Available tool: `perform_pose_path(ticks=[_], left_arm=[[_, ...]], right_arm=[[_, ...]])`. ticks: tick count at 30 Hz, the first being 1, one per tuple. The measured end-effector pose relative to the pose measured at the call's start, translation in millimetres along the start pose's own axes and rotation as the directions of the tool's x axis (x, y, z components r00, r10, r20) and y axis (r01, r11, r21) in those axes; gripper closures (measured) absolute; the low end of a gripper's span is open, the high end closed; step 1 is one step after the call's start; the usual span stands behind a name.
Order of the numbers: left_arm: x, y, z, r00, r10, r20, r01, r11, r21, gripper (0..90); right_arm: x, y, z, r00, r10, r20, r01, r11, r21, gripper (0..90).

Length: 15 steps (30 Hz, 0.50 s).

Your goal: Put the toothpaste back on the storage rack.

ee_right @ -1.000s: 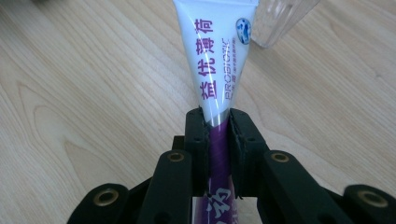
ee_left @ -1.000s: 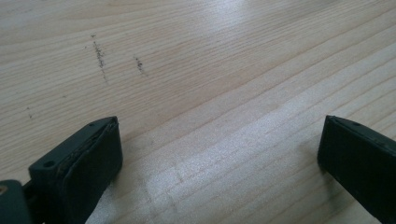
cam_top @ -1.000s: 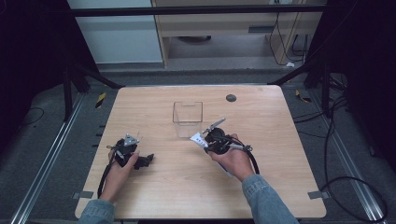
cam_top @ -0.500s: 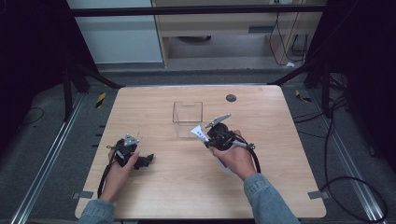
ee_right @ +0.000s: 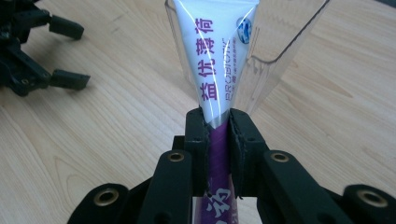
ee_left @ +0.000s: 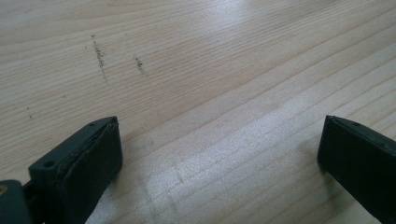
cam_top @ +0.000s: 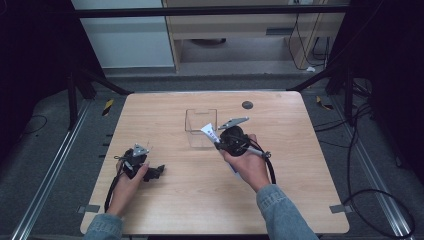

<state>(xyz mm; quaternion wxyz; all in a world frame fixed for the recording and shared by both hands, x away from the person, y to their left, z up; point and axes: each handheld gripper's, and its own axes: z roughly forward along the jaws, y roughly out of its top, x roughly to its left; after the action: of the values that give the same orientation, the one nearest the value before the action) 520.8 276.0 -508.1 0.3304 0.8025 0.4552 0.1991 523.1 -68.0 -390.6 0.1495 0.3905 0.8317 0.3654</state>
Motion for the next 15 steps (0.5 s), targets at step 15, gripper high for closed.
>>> perform_pose_path(ticks=[15], left_arm=[[0.0,0.0,0.0,1.0,0.0,0.0,0.0,1.0,0.0,0.0]], right_arm=[[4.1,34.4,-7.0,0.9994,0.024,0.024,-0.021,0.991,-0.131,79.0]])
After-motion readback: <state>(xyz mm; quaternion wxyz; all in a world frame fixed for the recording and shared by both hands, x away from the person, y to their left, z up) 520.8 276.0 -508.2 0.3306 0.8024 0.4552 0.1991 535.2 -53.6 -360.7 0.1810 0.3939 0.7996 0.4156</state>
